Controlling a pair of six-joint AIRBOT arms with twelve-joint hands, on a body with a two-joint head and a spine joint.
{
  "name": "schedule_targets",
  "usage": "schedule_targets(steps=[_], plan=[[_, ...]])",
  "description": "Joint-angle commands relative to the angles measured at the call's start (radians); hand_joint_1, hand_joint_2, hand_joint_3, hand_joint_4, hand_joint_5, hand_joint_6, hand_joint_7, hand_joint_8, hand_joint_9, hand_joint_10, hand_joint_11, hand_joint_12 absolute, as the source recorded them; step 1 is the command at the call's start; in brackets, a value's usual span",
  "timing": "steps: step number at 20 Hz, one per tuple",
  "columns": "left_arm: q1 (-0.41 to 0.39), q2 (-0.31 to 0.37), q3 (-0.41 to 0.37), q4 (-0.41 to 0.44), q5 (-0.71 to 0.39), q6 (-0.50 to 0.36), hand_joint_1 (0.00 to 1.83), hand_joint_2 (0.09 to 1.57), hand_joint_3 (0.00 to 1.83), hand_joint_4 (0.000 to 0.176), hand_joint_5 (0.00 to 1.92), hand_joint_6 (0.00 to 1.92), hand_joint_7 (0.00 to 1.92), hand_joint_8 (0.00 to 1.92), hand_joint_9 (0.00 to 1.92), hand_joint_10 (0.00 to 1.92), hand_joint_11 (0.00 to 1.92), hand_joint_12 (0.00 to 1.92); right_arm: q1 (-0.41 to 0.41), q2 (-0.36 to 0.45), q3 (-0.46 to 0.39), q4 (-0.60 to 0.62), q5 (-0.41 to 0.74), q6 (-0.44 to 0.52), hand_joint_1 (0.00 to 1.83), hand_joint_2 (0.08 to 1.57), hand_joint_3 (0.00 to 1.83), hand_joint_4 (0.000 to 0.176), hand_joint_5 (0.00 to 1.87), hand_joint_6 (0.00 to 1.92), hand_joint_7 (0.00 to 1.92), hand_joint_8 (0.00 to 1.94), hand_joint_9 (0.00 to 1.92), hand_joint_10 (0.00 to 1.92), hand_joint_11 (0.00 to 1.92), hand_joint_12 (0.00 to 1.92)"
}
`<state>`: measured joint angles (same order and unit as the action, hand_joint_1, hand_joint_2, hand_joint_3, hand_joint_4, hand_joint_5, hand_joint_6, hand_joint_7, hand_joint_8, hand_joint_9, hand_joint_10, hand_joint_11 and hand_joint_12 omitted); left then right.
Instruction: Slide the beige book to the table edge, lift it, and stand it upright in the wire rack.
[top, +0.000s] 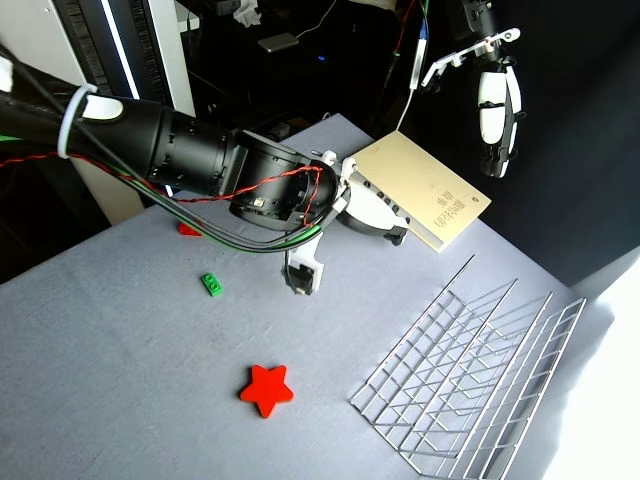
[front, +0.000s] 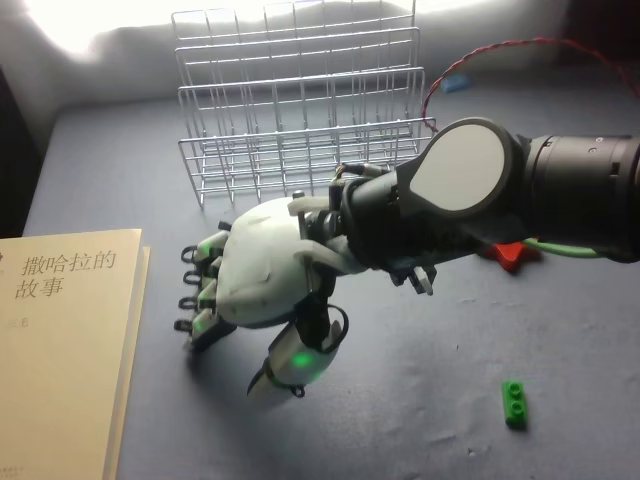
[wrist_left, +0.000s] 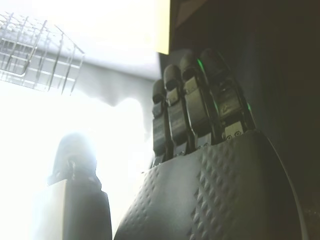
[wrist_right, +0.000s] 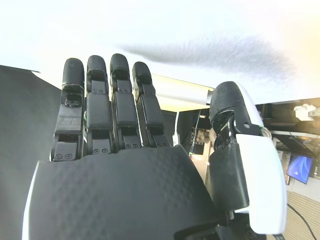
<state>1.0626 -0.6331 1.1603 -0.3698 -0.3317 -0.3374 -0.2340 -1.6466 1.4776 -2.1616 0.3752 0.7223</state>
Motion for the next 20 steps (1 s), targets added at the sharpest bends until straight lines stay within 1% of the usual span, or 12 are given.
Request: schedule_targets(steps=[1,3,4,6,7,9,11,12,15,16,20], plan=[[-0.004,0.01,0.005,-0.016,-0.082,-0.003,0.31,1.16,0.0,0.0,0.41,0.01,0.42,0.0,0.41,0.0,0.06,0.86,0.003,0.005,-0.008,0.033,-0.013,-0.001,0.12,1.2,0.0,0.0,0.32,0.0,0.33,0.0,0.28,0.0,0.0,0.75],[-0.004,0.011,0.005,-0.016,-0.083,-0.003,0.29,1.17,0.0,0.0,0.4,0.0,0.42,0.0,0.4,0.0,0.05,0.85,0.003,0.01,-0.013,0.033,-0.01,-0.004,0.12,1.21,0.0,0.0,0.31,0.0,0.31,0.0,0.27,0.0,0.0,0.71],[-0.004,0.011,0.005,-0.016,-0.083,-0.003,0.28,1.16,0.0,0.0,0.4,0.0,0.42,0.0,0.41,0.0,0.05,0.85,0.003,0.01,-0.015,0.033,-0.015,-0.003,0.14,1.21,0.0,0.0,0.32,0.0,0.32,0.0,0.28,0.0,0.0,0.74],[-0.007,0.01,0.005,-0.016,-0.083,-0.003,0.29,1.16,0.0,0.0,0.41,0.0,0.42,0.0,0.41,0.0,0.04,0.85,0.003,0.004,-0.02,0.033,-0.053,-0.004,0.14,1.2,0.0,0.0,0.33,0.0,0.32,0.0,0.27,0.0,0.0,0.72],[-0.011,0.008,0.005,-0.015,-0.083,-0.002,0.29,1.16,0.0,0.0,0.4,0.0,0.42,0.0,0.41,0.0,0.04,0.85,0.004,-0.003,-0.02,0.033,-0.076,-0.008,0.11,1.21,0.0,0.0,0.33,0.0,0.32,0.0,0.27,0.0,0.0,0.75],[-0.014,0.007,0.005,-0.014,-0.083,0.0,0.29,1.16,0.0,0.0,0.41,0.0,0.42,0.0,0.41,0.01,0.06,0.86,0.005,-0.013,-0.02,0.034,-0.092,-0.007,0.13,1.21,0.0,0.0,0.32,0.0,0.32,0.0,0.27,0.0,0.0,0.74],[-0.014,0.007,0.005,-0.014,-0.083,0.0,0.3,1.16,0.0,0.0,0.42,0.01,0.44,0.01,0.43,0.01,0.07,0.86,0.008,-0.026,-0.02,0.034,-0.101,-0.004,0.13,1.2,0.0,0.0,0.31,0.0,0.31,0.0,0.26,0.0,0.0,0.67],[-0.014,0.007,0.006,-0.014,-0.083,0.0,0.28,1.16,0.0,0.0,0.39,0.0,0.42,0.0,0.41,0.0,0.05,0.86,0.011,-0.033,-0.02,0.035,-0.103,-0.004,0.11,1.21,0.0,0.0,0.3,0.0,0.29,0.0,0.25,0.0,0.0,0.65],[-0.014,0.007,0.006,-0.014,-0.083,0.001,0.28,1.17,0.0,0.0,0.39,0.0,0.41,0.0,0.41,0.0,0.05,0.87,0.015,-0.05,-0.019,0.035,-0.117,-0.003,0.13,1.21,0.0,0.0,0.32,0.01,0.32,0.01,0.28,0.01,0.0,0.74],[-0.015,0.006,0.006,-0.014,-0.083,0.002,0.27,1.17,0.0,0.0,0.38,0.0,0.41,0.0,0.4,0.0,0.05,0.87,0.015,-0.057,-0.018,0.035,-0.125,-0.003,0.13,1.21,0.0,0.0,0.31,0.0,0.31,0.0,0.26,0.0,0.0,0.72],[-0.016,0.005,0.007,-0.014,-0.082,0.003,0.31,1.16,0.0,0.0,0.41,0.01,0.43,0.01,0.42,0.01,0.04,0.88,0.015,-0.074,-0.007,0.035,-0.127,-0.003,0.14,1.21,0.0,0.0,0.32,0.0,0.31,0.0,0.27,0.0,0.0,0.75]])
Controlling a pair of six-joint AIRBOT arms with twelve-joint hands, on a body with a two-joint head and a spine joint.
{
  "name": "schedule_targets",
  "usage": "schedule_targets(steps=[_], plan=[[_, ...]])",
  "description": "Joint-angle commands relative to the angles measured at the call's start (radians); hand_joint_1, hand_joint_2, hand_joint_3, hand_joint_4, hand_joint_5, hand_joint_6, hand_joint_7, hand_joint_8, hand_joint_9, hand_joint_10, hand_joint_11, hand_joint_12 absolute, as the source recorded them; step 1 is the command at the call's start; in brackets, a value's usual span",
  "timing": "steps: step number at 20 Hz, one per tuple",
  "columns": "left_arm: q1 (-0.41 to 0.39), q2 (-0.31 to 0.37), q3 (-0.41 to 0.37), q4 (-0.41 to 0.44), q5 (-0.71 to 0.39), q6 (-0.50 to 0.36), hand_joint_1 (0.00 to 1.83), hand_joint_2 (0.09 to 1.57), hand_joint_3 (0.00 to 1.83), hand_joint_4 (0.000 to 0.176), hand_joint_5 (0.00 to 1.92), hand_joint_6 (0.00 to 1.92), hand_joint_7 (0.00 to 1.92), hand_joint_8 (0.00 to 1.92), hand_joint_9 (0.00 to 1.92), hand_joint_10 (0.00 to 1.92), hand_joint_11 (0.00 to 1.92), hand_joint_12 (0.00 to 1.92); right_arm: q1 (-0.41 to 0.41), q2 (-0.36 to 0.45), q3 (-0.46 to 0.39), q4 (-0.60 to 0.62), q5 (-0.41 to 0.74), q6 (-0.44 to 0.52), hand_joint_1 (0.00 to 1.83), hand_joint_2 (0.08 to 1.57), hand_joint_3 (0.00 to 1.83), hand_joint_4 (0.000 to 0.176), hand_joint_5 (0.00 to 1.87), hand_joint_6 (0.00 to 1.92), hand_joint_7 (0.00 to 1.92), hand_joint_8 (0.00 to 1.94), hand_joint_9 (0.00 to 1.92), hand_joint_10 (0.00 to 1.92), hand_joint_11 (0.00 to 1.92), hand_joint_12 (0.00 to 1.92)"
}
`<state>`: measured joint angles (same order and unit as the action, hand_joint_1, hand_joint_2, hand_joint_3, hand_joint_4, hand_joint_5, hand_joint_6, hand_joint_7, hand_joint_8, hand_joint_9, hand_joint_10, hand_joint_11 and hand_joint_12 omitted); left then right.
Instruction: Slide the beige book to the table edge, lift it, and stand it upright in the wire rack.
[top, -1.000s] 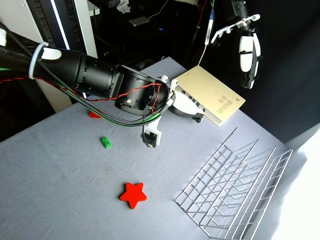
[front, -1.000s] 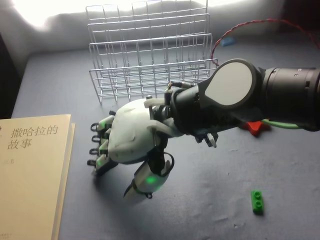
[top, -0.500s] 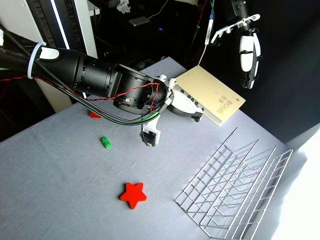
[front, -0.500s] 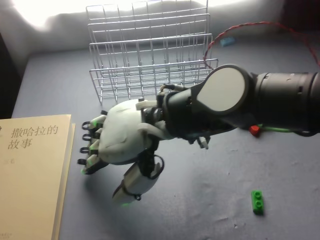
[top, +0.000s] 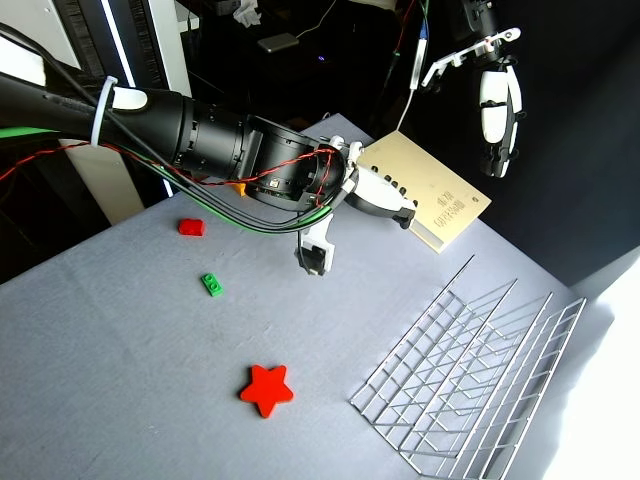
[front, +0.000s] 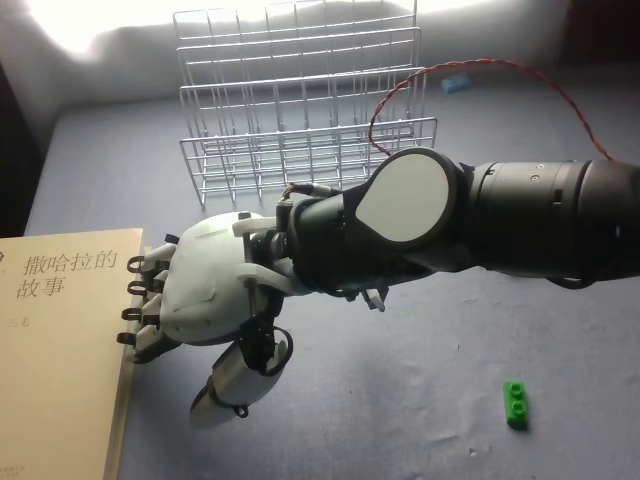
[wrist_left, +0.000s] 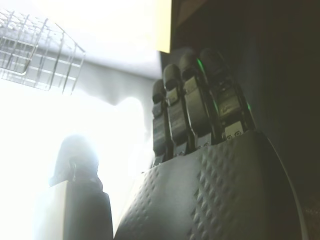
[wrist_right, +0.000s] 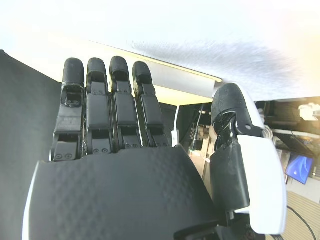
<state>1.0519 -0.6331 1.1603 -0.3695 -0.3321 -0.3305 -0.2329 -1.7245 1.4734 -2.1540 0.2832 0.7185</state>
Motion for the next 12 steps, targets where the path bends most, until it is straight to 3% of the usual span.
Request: schedule_targets(steps=[1,12], plan=[[-0.007,0.003,0.009,-0.013,-0.082,-0.003,0.29,1.16,0.0,0.0,0.39,0.0,0.41,0.0,0.39,0.0,0.03,0.88,0.014,-0.002,0.003,0.027,-0.035,0.001,0.13,1.2,0.0,0.0,0.32,0.0,0.31,0.0,0.27,0.01,0.0,0.72],[-0.012,-0.002,0.009,-0.005,-0.082,-0.001,0.3,1.16,0.0,0.0,0.43,0.0,0.46,0.0,0.44,0.01,0.07,0.88,0.02,-0.05,0.034,0.028,-0.045,0.002,0.14,1.2,0.0,0.0,0.32,0.0,0.33,0.01,0.28,0.01,0.0,0.73]])
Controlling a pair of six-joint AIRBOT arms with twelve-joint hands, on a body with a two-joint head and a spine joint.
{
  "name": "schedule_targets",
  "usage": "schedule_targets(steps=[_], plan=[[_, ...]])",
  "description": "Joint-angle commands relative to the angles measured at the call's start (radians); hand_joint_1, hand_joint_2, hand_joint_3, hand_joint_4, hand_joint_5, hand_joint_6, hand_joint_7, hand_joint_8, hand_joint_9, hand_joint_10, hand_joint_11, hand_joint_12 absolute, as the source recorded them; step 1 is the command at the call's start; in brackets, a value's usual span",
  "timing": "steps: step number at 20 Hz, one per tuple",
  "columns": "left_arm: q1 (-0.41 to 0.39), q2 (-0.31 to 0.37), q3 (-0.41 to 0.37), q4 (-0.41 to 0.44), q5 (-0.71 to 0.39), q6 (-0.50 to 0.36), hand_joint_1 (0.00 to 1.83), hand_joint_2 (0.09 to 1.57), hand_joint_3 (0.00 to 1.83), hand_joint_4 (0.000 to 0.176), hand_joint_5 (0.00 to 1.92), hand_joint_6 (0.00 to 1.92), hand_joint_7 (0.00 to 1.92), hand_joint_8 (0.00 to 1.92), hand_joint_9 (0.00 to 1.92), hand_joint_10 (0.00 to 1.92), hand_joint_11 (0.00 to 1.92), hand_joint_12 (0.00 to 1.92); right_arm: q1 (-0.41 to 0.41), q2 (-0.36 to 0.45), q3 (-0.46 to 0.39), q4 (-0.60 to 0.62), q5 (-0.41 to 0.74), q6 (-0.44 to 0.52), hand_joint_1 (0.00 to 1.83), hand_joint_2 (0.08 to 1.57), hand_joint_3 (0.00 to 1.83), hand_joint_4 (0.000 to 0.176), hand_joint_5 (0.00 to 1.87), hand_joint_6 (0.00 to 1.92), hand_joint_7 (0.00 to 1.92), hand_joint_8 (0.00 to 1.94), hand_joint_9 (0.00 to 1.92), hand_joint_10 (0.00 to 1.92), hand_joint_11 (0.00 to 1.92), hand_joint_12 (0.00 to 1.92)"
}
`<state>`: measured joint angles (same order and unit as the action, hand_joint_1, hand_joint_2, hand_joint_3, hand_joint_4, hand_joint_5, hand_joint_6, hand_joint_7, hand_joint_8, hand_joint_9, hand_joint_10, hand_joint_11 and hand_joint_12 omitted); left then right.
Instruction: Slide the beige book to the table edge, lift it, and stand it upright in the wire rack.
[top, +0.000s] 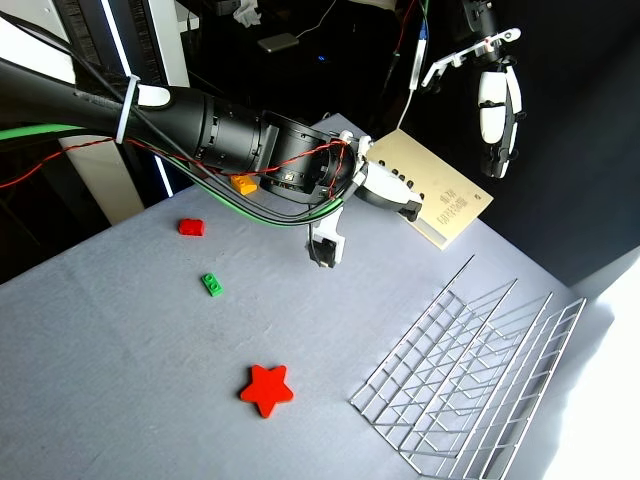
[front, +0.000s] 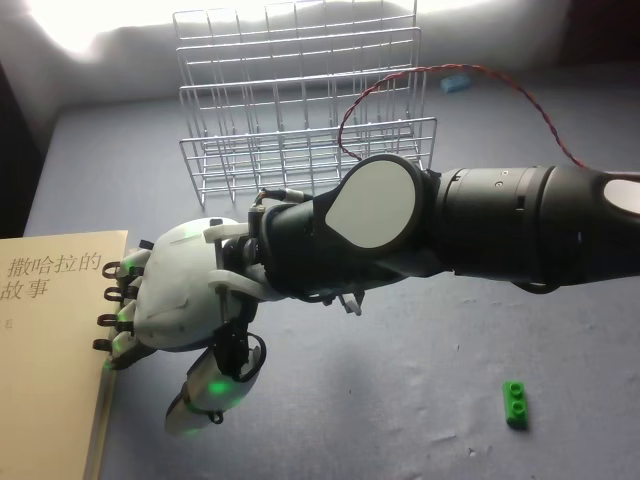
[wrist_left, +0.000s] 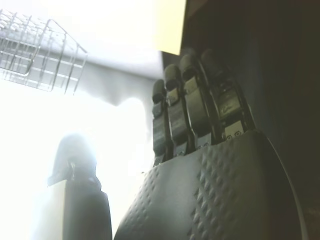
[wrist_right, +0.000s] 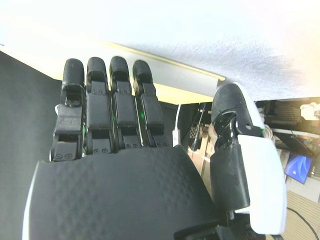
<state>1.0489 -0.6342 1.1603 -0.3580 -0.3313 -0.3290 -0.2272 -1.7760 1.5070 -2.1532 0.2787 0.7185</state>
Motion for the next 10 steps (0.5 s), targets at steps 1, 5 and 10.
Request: schedule_targets(steps=[1,5,10], plan=[[-0.01,-0.001,0.009,-0.016,-0.082,-0.002,0.27,1.17,0.0,0.0,0.41,0.0,0.43,0.0,0.42,0.0,0.05,0.87,0.015,-0.001,0.002,0.027,-0.042,0.002,0.14,1.2,0.0,0.0,0.32,0.01,0.34,0.01,0.29,0.01,0.0,0.73],[-0.011,-0.003,0.01,-0.013,-0.082,-0.002,0.29,1.17,0.0,0.0,0.41,0.01,0.44,0.01,0.42,0.0,0.05,0.87,0.014,-0.012,0.01,0.027,-0.045,0.003,0.13,1.2,0.0,0.0,0.3,0.0,0.32,0.0,0.28,0.0,0.0,0.72],[-0.013,-0.014,0.017,-0.003,-0.082,0.009,0.26,1.17,0.0,0.0,0.4,0.0,0.42,0.0,0.4,0.0,0.05,0.87,0.015,-0.021,0.017,0.028,-0.042,0.007,0.14,1.2,0.0,0.0,0.3,0.0,0.32,0.0,0.27,0.0,0.0,0.7]])
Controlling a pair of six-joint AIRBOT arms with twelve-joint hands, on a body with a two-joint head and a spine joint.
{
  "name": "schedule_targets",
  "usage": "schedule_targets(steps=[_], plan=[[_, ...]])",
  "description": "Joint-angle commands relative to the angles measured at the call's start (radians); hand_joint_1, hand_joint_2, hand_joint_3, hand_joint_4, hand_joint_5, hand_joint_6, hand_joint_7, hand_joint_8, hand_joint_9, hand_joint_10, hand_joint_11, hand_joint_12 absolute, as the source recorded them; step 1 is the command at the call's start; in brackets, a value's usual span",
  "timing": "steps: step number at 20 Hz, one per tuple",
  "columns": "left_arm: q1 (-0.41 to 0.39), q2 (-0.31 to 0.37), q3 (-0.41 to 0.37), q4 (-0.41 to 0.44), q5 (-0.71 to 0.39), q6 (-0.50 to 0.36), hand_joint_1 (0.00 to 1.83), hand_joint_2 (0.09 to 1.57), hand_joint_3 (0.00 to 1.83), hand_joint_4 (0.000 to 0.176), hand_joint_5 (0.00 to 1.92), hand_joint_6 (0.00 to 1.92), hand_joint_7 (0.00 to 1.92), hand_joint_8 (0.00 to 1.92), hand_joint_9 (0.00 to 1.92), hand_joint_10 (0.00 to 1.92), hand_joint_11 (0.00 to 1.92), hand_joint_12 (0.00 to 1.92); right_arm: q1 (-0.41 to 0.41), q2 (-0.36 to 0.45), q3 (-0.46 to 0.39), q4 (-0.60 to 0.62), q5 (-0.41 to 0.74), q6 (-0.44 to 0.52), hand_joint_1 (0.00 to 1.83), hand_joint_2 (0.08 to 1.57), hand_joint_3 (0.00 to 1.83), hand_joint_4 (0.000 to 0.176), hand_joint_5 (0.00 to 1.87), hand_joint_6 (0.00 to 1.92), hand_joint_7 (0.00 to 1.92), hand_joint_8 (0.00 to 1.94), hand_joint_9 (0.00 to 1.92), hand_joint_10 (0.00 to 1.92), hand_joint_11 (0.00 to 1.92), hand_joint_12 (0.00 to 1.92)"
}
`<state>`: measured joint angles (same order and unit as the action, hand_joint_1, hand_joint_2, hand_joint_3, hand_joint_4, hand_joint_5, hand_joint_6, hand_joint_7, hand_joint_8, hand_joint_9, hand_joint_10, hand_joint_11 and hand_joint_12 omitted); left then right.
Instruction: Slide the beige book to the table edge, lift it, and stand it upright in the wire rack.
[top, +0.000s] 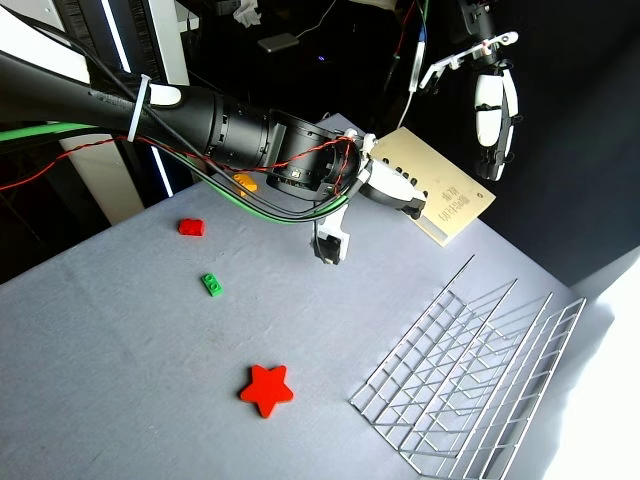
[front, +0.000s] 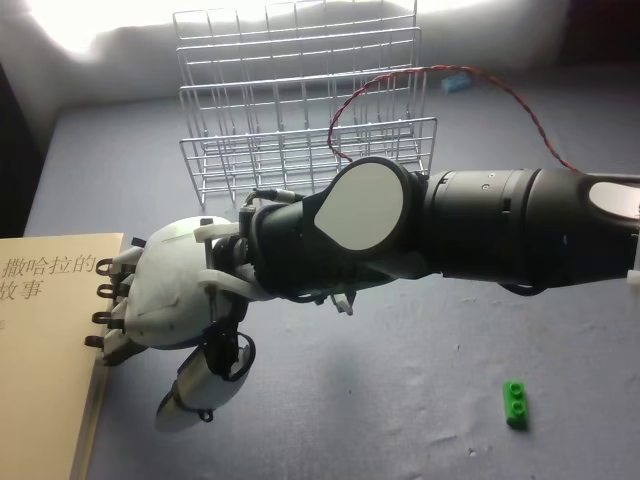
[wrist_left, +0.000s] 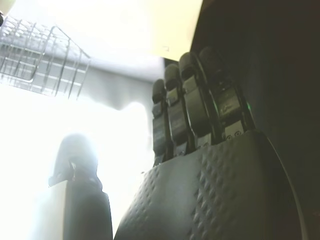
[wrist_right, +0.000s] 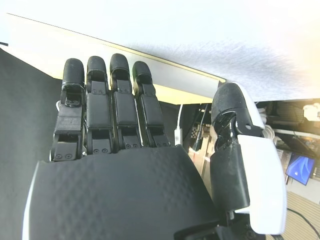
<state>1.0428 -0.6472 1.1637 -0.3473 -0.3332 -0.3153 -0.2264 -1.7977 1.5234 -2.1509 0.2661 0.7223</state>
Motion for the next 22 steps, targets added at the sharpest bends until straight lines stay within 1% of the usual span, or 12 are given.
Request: schedule_targets(steps=[1,4,6,7,9,13,15,16,17,18,21,22], plan=[[-0.006,-0.002,0.015,-0.014,-0.08,-0.001,0.27,1.17,0.0,0.0,0.4,0.0,0.42,0.0,0.4,0.0,0.05,0.87,0.014,0.001,0.0,0.025,-0.023,0.004,0.14,1.2,0.0,0.0,0.31,0.0,0.32,0.0,0.27,0.0,0.0,0.7],[0.01,-0.019,0.044,-0.014,-0.081,0.015,0.28,1.16,0.0,0.0,0.39,0.0,0.41,0.0,0.38,0.0,0.04,0.86,0.012,0.017,-0.001,0.025,-0.005,-0.011,0.14,1.2,0.0,0.0,0.3,0.0,0.32,0.0,0.27,0.0,0.0,0.71],[0.011,-0.033,0.07,-0.024,-0.081,0.015,0.32,1.15,0.0,0.0,0.42,0.01,0.44,0.01,0.42,0.01,0.07,0.87,0.01,0.041,-0.002,0.025,0.007,-0.023,0.13,1.2,0.0,0.0,0.3,0.0,0.33,0.0,0.27,0.0,0.0,0.7],[0.012,-0.035,0.076,-0.026,-0.081,0.015,0.31,1.15,0.0,0.0,0.41,0.01,0.44,0.01,0.42,0.01,0.07,0.87,0.01,0.052,-0.003,0.025,0.012,-0.025,0.15,1.2,0.0,0.0,0.29,0.0,0.32,0.0,0.27,0.0,0.0,0.71],[0.015,-0.042,0.09,-0.029,-0.081,0.015,0.28,1.16,0.0,0.0,0.4,0.0,0.43,0.0,0.41,0.0,0.05,0.87,0.009,0.097,-0.025,0.025,0.011,-0.035,0.12,1.2,0.0,0.0,0.3,0.0,0.32,0.0,0.28,0.0,0.0,0.73],[0.023,-0.054,0.102,-0.03,-0.079,0.019,0.33,1.15,0.0,0.0,0.43,0.01,0.44,0.01,0.42,0.01,0.06,0.88,0.008,0.211,-0.101,0.024,0.007,-0.057,0.17,1.19,0.0,0.0,0.32,0.01,0.34,0.0,0.29,0.0,0.0,0.75],[0.025,-0.07,0.112,-0.03,-0.074,0.026,0.3,1.15,0.0,0.0,0.41,0.0,0.42,0.0,0.4,0.0,0.06,0.87,0.006,0.264,-0.146,0.024,0.007,-0.057,0.16,1.2,0.0,0.0,0.33,0.01,0.34,0.0,0.29,0.0,0.0,0.75],[0.029,-0.082,0.122,-0.03,-0.074,0.028,0.3,1.15,0.0,0.0,0.4,0.0,0.4,0.0,0.39,0.0,0.05,0.87,0.007,0.305,-0.18,0.024,0.007,-0.057,0.16,1.2,0.0,0.0,0.33,0.0,0.33,0.0,0.29,0.0,0.0,0.73],[0.031,-0.091,0.13,-0.03,-0.074,0.032,0.32,1.14,0.0,0.0,0.4,0.0,0.4,0.0,0.39,0.0,0.05,0.86,0.008,0.33,-0.198,0.024,0.007,-0.057,0.18,1.19,0.0,0.0,0.34,0.01,0.35,0.0,0.3,0.0,0.0,0.75],[0.035,-0.106,0.144,-0.03,-0.074,0.04,0.35,1.13,0.0,0.0,0.41,0.0,0.41,0.0,0.4,0.0,0.04,0.86,0.009,0.365,-0.23,0.024,0.007,-0.057,0.17,1.19,0.0,0.0,0.32,0.0,0.32,0.0,0.27,0.0,0.0,0.7],[0.036,-0.139,0.181,-0.03,-0.075,0.049,0.38,1.11,0.0,0.0,0.39,0.0,0.4,0.0,0.4,0.0,0.05,0.86,0.025,0.468,-0.298,0.023,0.064,-0.06,0.16,1.2,0.0,0.0,0.31,0.0,0.31,0.0,0.27,0.0,0.0,0.69],[0.037,-0.149,0.19,-0.03,-0.077,0.052,0.43,1.1,0.0,0.0,0.39,0.0,0.42,0.01,0.41,0.01,0.07,0.86,0.033,0.499,-0.317,0.023,0.086,-0.066,0.18,1.2,0.0,0.0,0.31,0.0,0.32,0.0,0.28,0.0,0.0,0.73]])
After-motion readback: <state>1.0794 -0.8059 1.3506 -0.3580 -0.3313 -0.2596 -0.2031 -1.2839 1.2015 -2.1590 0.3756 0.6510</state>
